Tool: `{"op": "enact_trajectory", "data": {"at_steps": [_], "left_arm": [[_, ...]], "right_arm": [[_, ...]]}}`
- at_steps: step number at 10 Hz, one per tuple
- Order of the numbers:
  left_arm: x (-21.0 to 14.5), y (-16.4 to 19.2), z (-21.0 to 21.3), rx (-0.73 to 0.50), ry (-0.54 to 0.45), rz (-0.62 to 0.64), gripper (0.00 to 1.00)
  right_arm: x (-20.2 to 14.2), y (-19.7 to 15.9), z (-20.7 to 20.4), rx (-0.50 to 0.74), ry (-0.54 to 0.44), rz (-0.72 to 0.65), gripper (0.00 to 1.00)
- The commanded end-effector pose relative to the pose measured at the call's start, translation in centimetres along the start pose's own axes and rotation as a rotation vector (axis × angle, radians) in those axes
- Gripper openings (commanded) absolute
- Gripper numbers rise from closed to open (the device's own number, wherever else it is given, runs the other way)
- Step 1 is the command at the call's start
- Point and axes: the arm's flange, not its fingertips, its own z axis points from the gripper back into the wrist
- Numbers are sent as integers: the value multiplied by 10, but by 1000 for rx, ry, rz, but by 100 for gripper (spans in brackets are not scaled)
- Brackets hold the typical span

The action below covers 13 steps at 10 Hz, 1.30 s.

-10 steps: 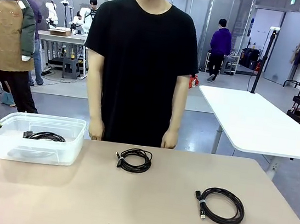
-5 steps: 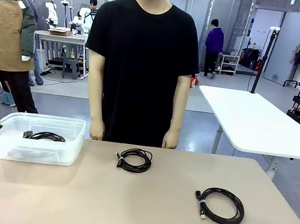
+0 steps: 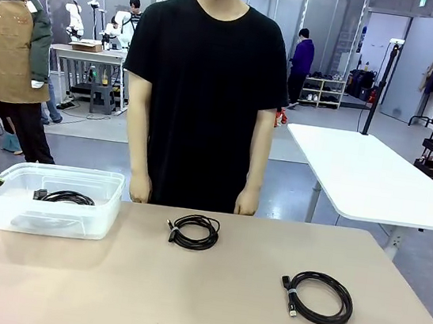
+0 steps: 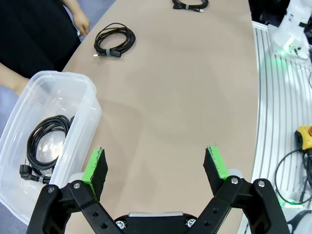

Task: Organize and store the cables.
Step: Place the USB Extension Cable into the Organizing box.

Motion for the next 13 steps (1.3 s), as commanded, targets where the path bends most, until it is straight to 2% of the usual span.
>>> {"op": "enact_trajectory", "data": {"at_steps": [1,13], "left_arm": [[1,2,-1,-1,-22,3,100],[1,2,-1,-1,-22,3,100]], "right_arm": [[-1,0,2,2,-6,16,100],[-1,0,2,2,-6,16,100]]}}
